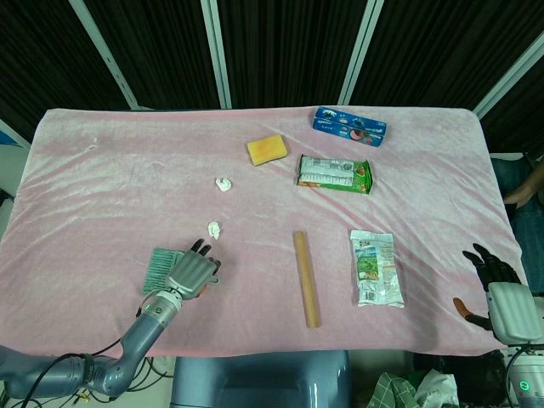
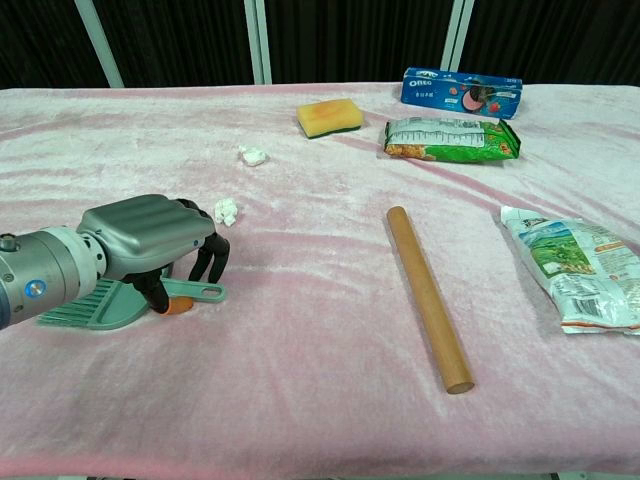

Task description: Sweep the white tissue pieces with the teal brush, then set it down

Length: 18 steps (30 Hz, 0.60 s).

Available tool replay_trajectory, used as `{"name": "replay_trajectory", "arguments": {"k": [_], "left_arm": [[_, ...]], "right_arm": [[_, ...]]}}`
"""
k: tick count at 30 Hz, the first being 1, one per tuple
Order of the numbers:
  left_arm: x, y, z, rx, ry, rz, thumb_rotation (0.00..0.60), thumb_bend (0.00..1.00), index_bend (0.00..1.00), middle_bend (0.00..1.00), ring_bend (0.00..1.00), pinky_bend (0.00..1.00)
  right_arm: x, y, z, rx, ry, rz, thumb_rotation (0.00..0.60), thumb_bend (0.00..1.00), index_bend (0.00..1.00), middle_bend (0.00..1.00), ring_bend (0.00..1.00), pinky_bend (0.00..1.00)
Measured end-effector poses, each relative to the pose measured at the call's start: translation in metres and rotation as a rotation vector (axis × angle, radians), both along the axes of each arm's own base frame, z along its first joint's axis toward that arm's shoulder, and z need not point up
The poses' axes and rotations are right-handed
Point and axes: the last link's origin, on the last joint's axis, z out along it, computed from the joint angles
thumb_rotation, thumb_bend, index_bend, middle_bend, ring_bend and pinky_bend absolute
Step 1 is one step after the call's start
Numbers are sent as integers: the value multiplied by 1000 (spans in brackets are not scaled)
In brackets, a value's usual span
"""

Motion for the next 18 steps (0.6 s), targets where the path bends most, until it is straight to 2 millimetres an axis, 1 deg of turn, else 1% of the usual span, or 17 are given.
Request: {"name": "replay_trajectory", "arguments": {"k": [18], "left_arm": [[-2,1,0,-2,5,1,600,328,452,499,153,115]], "right_arm": [[0,0,0,1,1,-3,600,190,163,65,123,166]]}}
